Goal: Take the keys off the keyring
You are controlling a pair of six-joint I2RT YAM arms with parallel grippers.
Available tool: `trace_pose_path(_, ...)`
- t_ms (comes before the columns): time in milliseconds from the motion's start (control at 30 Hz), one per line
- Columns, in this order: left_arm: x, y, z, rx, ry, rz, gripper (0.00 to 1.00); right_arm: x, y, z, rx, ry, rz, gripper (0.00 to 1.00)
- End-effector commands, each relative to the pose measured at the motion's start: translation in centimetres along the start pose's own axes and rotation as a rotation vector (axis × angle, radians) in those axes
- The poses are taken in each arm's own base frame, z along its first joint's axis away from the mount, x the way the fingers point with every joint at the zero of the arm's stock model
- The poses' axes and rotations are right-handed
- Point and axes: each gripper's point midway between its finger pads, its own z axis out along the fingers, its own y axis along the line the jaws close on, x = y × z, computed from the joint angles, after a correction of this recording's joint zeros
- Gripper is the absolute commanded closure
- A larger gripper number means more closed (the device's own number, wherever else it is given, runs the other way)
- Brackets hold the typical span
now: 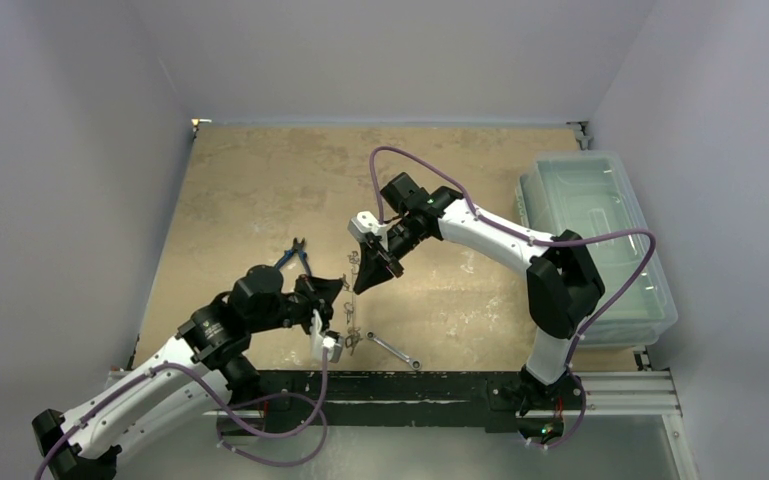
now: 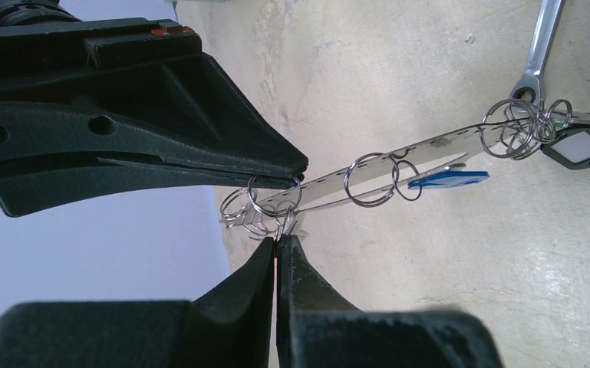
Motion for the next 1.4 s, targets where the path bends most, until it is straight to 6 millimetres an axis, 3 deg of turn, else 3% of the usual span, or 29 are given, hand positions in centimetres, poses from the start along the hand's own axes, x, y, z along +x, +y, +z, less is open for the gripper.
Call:
trace_pose_path(0,0.1,5.1,-1.6,-0.163,0.05,0.03,1.0,-0.1,1.7,0.6,-0.046,-0.011,0.071,1.0)
trace_pose_path(133,0.0,5.8,-1.9,-0.182,0.054,0.028,1.0,0.1,1.6,0.7,-0.045,-0.018,0.088,1.0)
trace_pose_path(333,0.8,4.5,-2.3,-0.169,0.092,0.061,1.0,-0.5,1.5,0.6,-0.05,-0.031,0.107,1.0)
trace_pose_path(633,1.5,5.0,-2.9,-0.214,0.132,-0.003,1.0,0.3,1.5,0.8,-0.052,-0.03,0.132,1.0)
trace_pose_path(1133,-0.2,7.8,-2.7,-0.267,0.057,-0.036,1.0,1.7,1.3,1.2,-0.037,-0.018,0.158,1.0)
trace_pose_path(1367,-0.7,7.5,-2.5,-0.241,0.029,-0.044,1.0,1.2,1.1,1.1,-0.035,-0.024,0.141,1.0)
